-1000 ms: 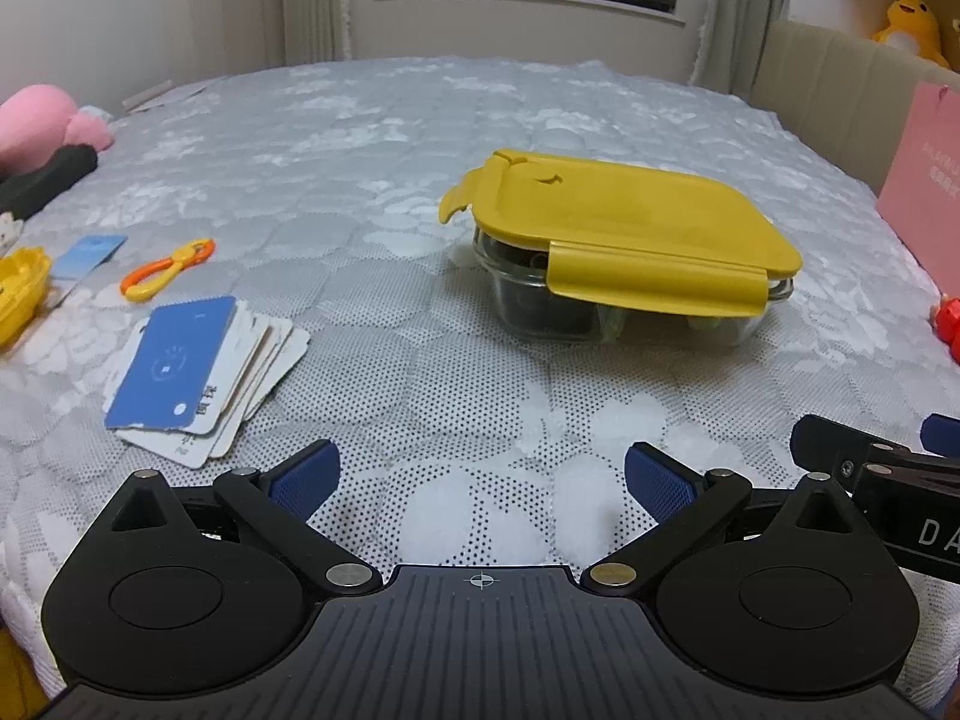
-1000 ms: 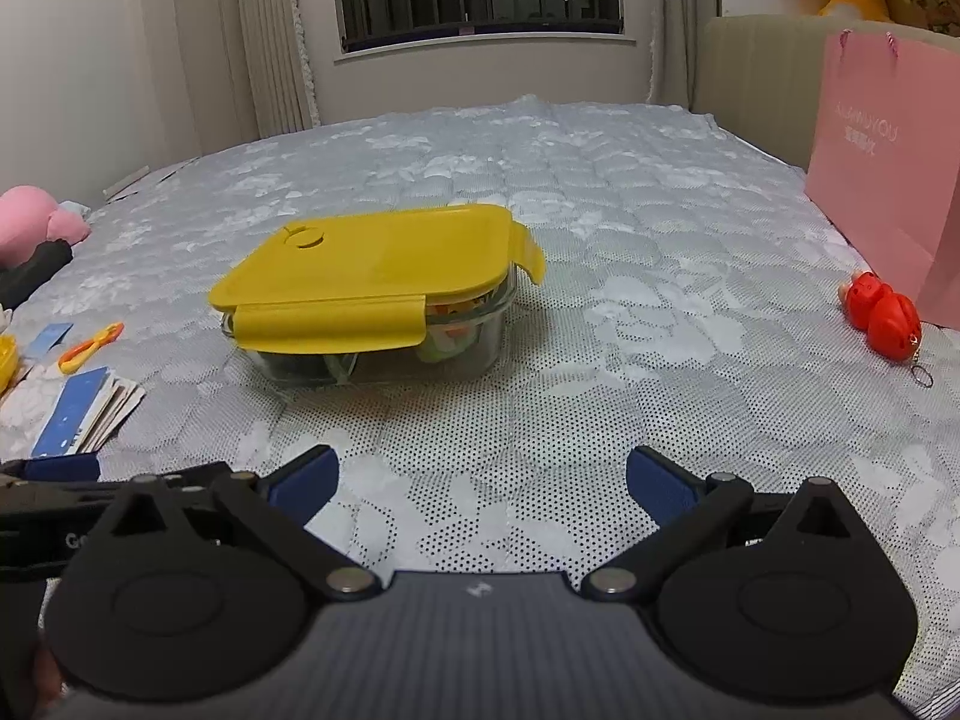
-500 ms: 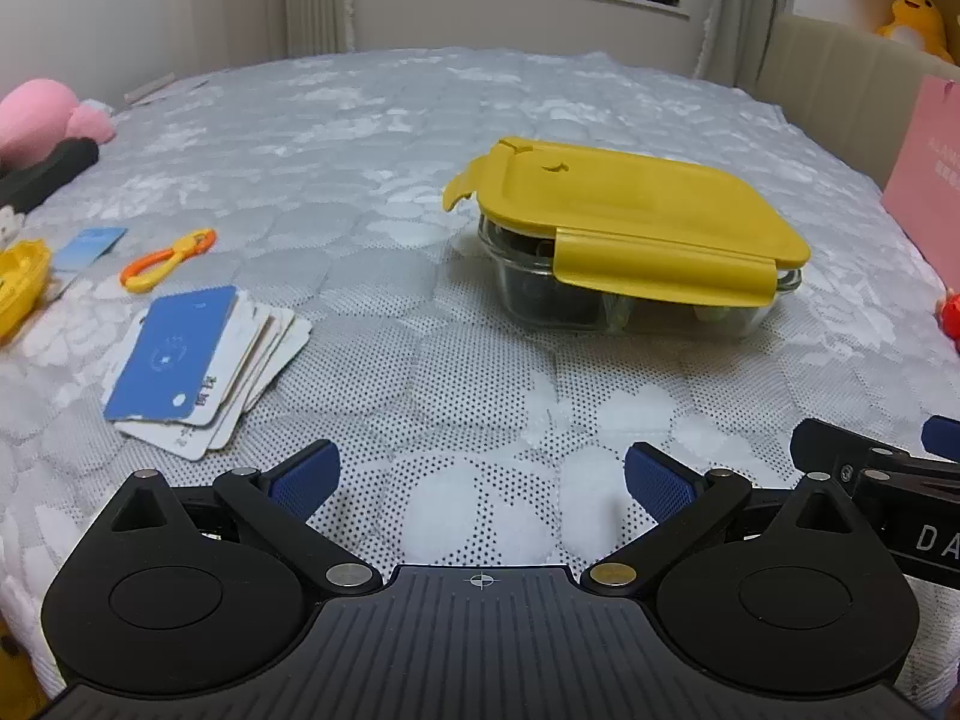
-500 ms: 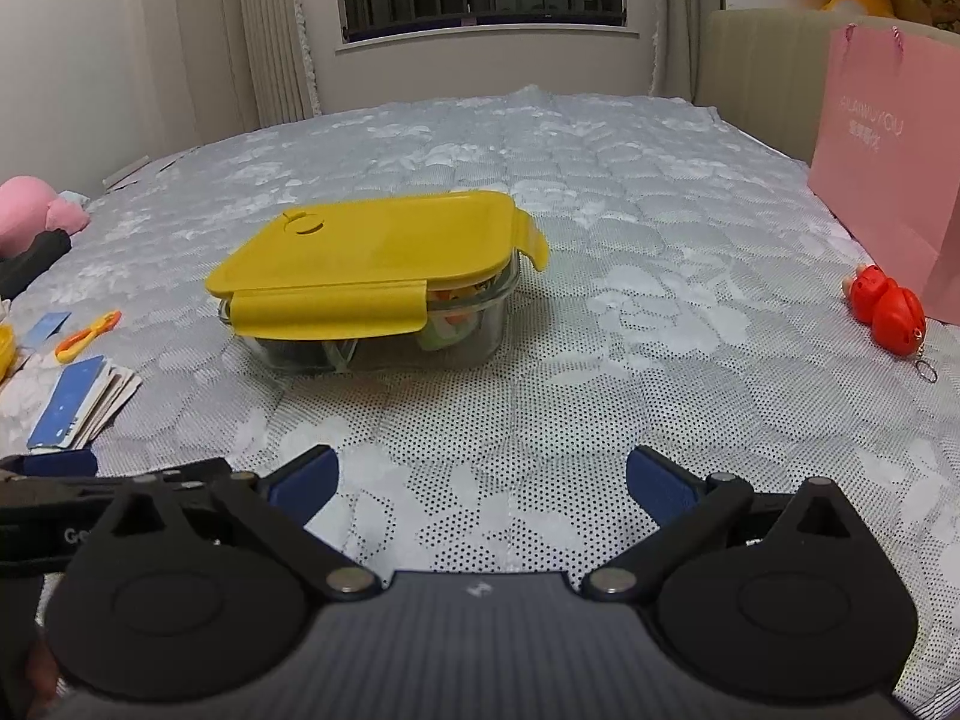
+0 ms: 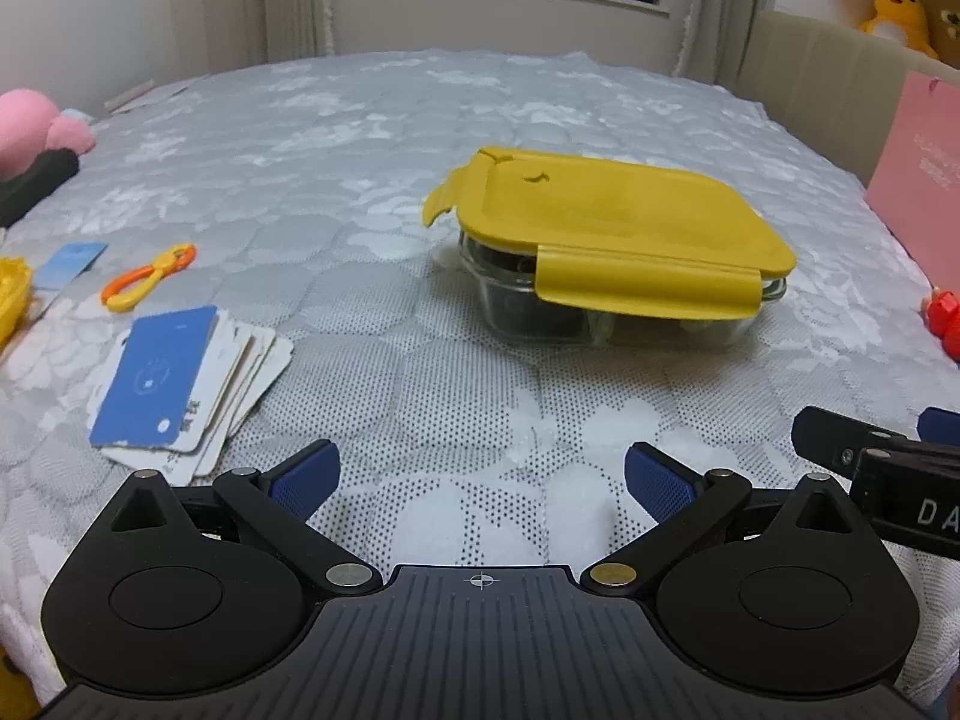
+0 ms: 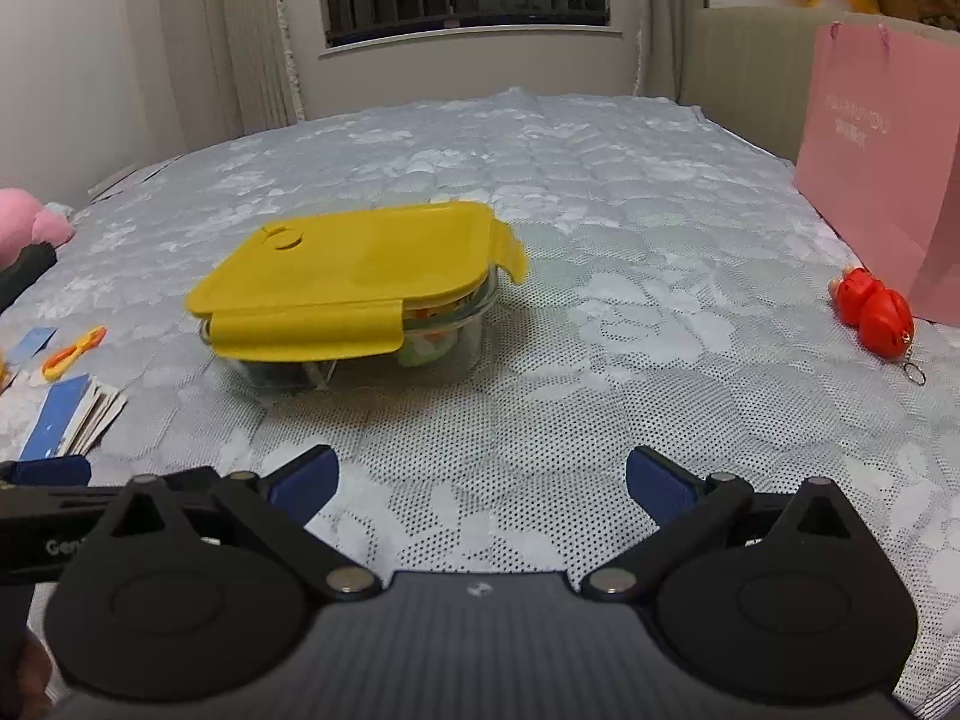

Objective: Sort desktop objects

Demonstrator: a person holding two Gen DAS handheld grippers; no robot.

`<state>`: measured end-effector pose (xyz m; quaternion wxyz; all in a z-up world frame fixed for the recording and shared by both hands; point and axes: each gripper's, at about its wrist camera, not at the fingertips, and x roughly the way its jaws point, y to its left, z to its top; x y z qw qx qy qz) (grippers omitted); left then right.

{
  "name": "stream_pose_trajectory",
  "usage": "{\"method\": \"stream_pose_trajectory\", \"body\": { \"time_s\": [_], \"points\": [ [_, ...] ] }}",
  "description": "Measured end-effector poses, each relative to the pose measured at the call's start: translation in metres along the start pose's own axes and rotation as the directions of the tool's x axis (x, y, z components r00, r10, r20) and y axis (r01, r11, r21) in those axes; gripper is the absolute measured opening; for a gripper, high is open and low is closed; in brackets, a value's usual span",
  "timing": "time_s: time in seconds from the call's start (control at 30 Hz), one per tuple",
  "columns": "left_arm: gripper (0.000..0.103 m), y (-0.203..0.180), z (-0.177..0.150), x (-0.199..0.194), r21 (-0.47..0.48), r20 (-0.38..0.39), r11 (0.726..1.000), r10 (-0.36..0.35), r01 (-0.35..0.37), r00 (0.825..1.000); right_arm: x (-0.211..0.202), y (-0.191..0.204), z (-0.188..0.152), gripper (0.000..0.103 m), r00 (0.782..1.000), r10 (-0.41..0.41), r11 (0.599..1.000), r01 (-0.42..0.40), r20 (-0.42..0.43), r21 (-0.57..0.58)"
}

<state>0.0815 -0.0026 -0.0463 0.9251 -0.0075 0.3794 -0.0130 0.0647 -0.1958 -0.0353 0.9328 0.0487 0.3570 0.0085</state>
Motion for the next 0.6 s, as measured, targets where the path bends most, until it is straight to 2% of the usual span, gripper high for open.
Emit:
{"method": "stream_pose_trajectory", "body": {
  "time_s": [0.33, 0.6],
  "points": [
    [0.103, 0.006, 0.002, 0.015, -0.031, -0.041, 0.999, -0.018, 0.017, 0.999, 0.013, -0.001, 0.002, 0.103, 1.000, -0.001, 1.000, 0.001, -0.026, 0.010],
    [0.103, -0.001, -0.002, 0.017, 0.020, 0.007, 1.000, 0.009, -0.009, 1.000, 0.018, -0.007, 0.003, 0.103, 1.000, -0.012, 1.000, 0.013, -0.024, 0.026]
  ]
}}
